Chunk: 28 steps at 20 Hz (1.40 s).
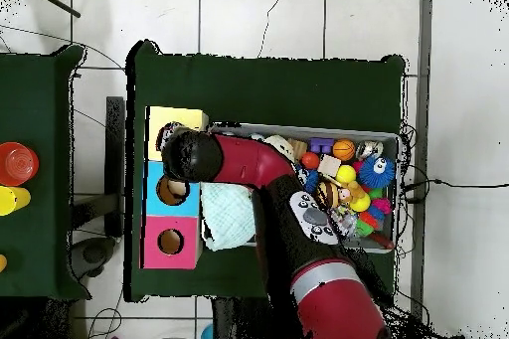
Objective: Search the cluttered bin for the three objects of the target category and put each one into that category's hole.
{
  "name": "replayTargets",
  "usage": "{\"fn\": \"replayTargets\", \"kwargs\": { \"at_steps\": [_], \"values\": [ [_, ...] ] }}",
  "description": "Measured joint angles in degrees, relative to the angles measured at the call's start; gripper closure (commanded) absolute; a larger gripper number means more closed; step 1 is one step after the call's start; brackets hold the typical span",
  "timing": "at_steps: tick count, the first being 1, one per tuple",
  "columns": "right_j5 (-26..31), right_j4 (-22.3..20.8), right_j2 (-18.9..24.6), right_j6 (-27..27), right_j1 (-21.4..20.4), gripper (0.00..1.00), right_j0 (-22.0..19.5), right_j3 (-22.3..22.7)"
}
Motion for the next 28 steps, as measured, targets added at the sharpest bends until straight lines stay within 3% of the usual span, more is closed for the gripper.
{"fn": "replayTargets", "kwargs": {
  "at_steps": [6, 7, 28],
  "values": [
    [-0.03, 0.03, 0.01, 0.00, 0.18, 1.00, -0.01, -0.01],
    [-0.04, 0.03, 0.02, 0.00, 0.21, 0.00, -0.01, -0.01],
    [0.01, 0.14, -0.80, 0.00, -1.02, 0.00, 1.16, -0.03]
  ]
}}
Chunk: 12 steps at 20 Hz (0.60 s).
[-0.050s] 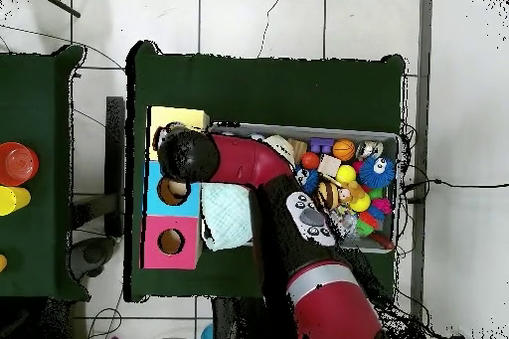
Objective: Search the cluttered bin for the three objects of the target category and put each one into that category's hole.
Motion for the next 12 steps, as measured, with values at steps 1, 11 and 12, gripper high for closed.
{"fn": "replayTargets", "kwargs": {
  "at_steps": [1, 11, 12],
  "values": [
    [0.00, -0.01, -0.35, 0.00, -0.27, 0.00, 0.32, 0.02],
    [0.00, -0.14, -6.81, 0.00, -2.07, 0.00, 4.81, 0.01],
    [0.00, -0.14, -7.25, 0.00, -2.07, 0.00, 5.06, 0.01]
  ]
}}
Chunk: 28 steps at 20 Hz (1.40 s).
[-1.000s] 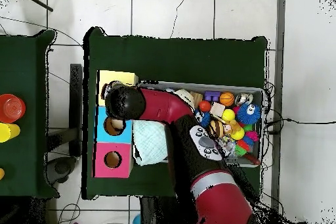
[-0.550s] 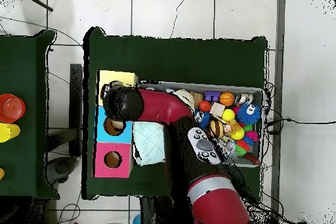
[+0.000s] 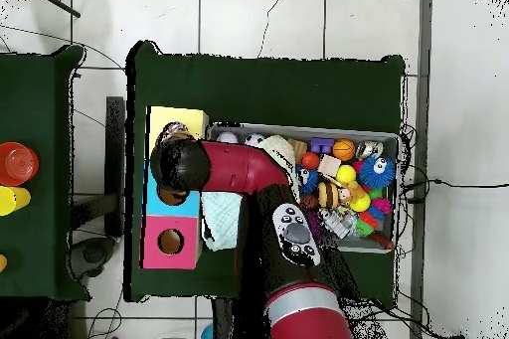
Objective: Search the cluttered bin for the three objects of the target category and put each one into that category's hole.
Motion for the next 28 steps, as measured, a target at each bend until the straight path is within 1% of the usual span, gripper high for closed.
{"fn": "replayTargets", "kwargs": {
  "at_steps": [6, 24, 28],
  "values": [
    [0.01, 0.00, -2.55, 0.00, 0.12, 0.00, 1.07, -0.01],
    [-0.08, 0.01, -4.72, 0.00, 0.81, 0.00, 1.70, -0.86],
    [-1.22, 0.02, -5.80, 0.00, 1.61, 0.00, 2.41, -1.78]
  ]
}}
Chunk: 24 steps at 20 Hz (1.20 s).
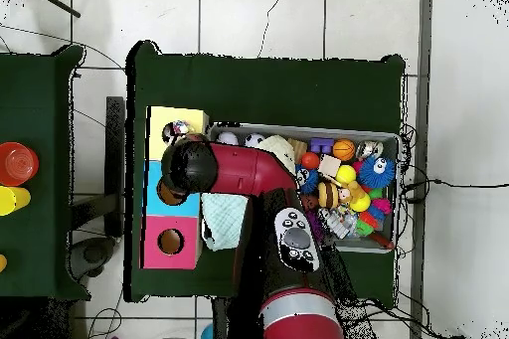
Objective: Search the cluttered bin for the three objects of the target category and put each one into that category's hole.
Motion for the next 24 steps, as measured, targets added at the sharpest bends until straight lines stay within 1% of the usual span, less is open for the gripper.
{"fn": "replayTargets", "kwargs": {
  "at_steps": [6, 11, 24],
  "values": [
    [-2.50, 0.29, -0.04, 0.00, 2.29, 0.00, 0.61, -2.06],
    [-3.83, 0.91, 0.11, 0.00, 4.18, 0.00, 0.61, -2.94],
    [-3.83, 2.18, 0.07, -0.01, 4.60, 0.00, 0.61, -3.09]
  ]
}}
